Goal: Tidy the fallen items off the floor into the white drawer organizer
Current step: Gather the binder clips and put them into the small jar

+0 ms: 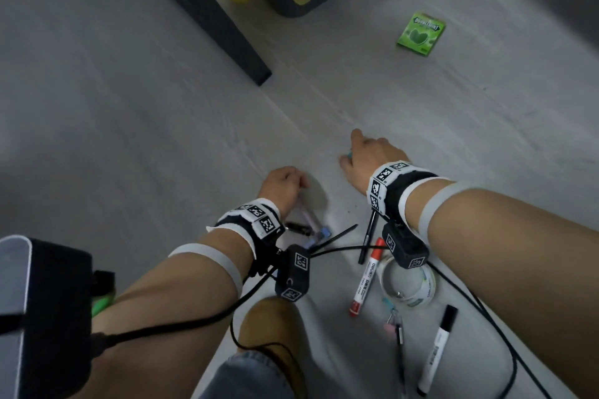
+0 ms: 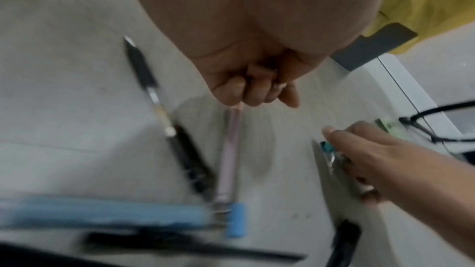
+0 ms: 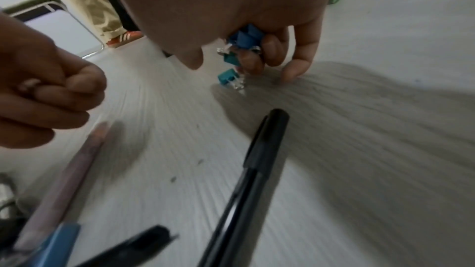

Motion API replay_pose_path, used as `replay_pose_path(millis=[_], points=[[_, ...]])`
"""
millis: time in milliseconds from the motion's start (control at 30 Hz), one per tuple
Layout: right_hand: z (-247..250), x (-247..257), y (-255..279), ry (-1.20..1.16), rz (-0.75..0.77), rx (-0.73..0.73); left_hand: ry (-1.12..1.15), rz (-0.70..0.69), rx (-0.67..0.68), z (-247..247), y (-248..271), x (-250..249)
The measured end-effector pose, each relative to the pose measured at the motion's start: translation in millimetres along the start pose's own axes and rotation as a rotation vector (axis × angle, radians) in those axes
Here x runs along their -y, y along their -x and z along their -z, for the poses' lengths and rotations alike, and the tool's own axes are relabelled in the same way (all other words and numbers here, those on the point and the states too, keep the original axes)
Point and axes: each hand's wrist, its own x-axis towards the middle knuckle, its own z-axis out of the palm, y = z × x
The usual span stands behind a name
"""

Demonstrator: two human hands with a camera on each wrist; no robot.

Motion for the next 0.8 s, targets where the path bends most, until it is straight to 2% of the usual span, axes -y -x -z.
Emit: replay_pose_path(millis=[167, 233, 333, 467, 667, 800], points=[[-9, 11, 5, 0.200, 0.015, 0.074, -0.448, -0.169, 0.203, 9, 37, 24], [-6, 13, 7, 0.237, 0.036, 0.128, -0.571, -0.224, 0.246, 3, 46, 35], [5, 10, 11, 0.143, -0.010, 0.164, -0.712, -0.274, 0.252, -12, 51, 41], [19, -3, 29, -0.053, -0.049, 0.089, -0.901, -0.335, 0.201, -29, 55, 31], [46, -34, 78, -0.235, -0.031, 0.172, -1.105, -0.236, 0.220, -44, 67, 8], [55, -45, 110, -0.325, -0.035, 0.194, -1.054, -0.196, 0.292, -49, 74, -6]])
